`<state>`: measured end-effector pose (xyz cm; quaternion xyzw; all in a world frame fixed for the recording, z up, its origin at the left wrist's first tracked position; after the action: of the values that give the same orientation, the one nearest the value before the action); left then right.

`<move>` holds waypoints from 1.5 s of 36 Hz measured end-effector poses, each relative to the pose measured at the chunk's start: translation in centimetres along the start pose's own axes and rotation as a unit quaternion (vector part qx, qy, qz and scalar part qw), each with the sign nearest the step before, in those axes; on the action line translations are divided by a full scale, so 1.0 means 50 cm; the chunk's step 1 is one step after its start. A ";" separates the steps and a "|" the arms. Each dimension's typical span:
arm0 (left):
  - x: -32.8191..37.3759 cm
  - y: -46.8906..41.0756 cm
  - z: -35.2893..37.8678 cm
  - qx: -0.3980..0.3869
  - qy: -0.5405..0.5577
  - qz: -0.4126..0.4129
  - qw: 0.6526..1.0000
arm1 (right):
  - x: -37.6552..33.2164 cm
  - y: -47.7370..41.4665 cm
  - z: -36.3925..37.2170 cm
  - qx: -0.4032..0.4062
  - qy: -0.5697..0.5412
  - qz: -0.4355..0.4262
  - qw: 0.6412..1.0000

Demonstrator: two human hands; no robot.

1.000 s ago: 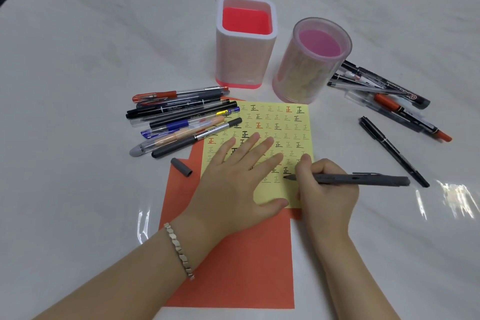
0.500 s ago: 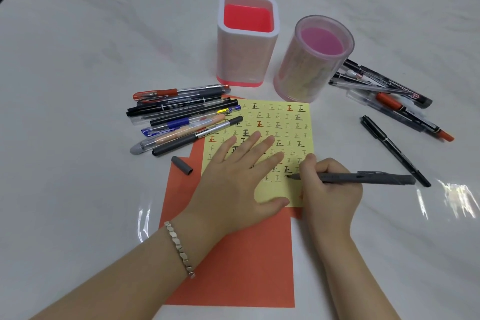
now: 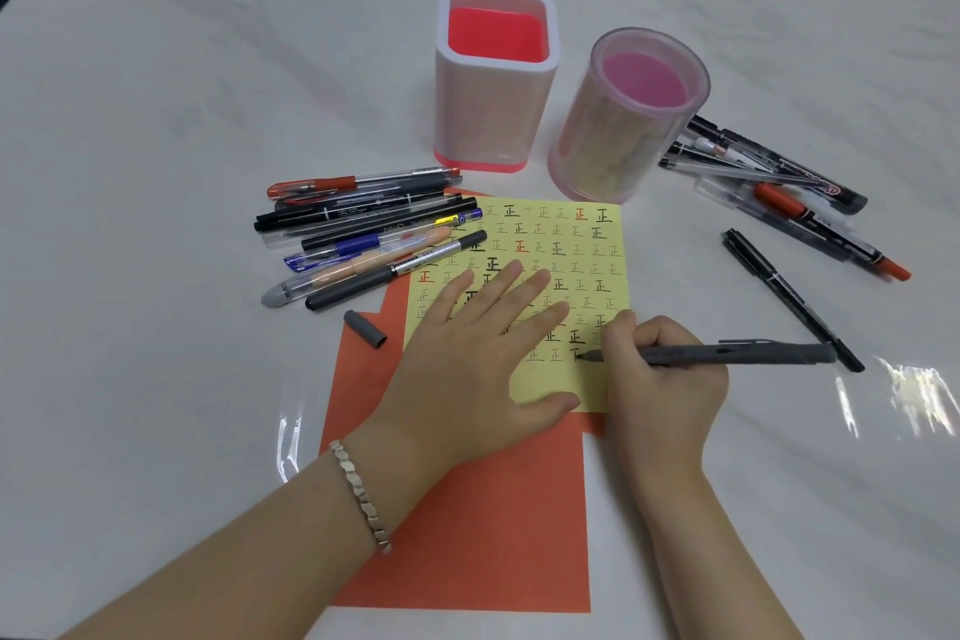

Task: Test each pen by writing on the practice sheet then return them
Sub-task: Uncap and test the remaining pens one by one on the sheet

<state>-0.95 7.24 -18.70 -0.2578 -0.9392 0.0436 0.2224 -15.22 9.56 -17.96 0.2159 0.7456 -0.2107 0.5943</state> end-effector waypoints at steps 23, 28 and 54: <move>0.001 0.001 0.000 0.004 0.007 0.001 1.000 | -0.003 0.001 0.007 -0.015 0.029 0.002 0.999; -0.001 0.001 0.001 0.000 0.005 -0.001 1.000 | -0.003 0.001 -0.001 0.001 0.015 0.006 1.000; 0.002 0.001 0.008 -0.040 -0.009 0.009 0.999 | -0.012 0.003 -0.015 0.035 -0.037 0.054 0.997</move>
<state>-1.15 7.33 -19.02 -0.2749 -0.9397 0.0109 0.2031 -15.59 10.08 -17.21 0.2680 0.7028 -0.2119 0.6240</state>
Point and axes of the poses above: each hand's wrist, its own y-axis away from the middle knuckle, its own z-axis out of the palm, x = y × z, the point moved 8 cm from there along -y, towards the middle knuckle, and after that the axes turned 2 degrees about -y, right-handed, at the moved point
